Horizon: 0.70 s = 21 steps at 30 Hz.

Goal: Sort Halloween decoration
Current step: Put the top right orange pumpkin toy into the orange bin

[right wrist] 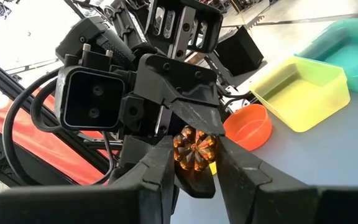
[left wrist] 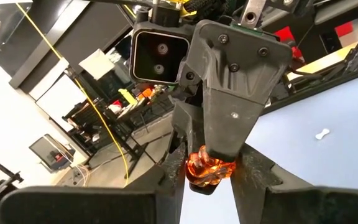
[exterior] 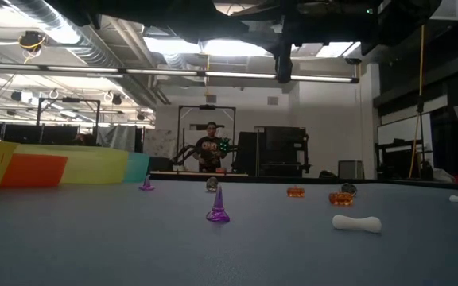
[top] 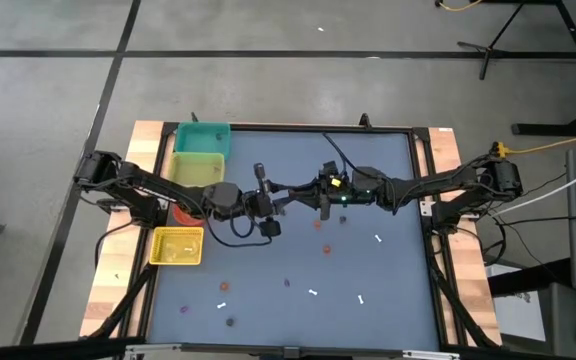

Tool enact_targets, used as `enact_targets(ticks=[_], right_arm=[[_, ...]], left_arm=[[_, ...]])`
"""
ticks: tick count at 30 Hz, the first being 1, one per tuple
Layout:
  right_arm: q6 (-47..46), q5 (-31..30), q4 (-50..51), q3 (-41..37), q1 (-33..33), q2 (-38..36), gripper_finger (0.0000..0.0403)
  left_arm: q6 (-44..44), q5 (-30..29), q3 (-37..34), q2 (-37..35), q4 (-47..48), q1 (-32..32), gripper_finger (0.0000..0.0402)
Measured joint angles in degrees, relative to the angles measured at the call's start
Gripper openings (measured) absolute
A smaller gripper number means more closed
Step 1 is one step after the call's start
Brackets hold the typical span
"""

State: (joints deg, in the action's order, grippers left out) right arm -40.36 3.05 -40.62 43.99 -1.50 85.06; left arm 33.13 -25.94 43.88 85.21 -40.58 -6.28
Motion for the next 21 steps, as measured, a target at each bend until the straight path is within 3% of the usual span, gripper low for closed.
enact_targets(ticks=[8, 21], right_arm=[[-0.13, 1.97, 0.09, 0.00, -0.02, 0.02, 0.0102], [0.31, 1.48, 0.38, 0.00, -0.02, 0.02, 0.0195]], left_arm=[[0.01, 0.56, 0.02, 0.00, -0.07, -0.04, 0.0078], [-0.11, -0.07, 0.02, 0.00, -0.16, 0.00, 0.0054]])
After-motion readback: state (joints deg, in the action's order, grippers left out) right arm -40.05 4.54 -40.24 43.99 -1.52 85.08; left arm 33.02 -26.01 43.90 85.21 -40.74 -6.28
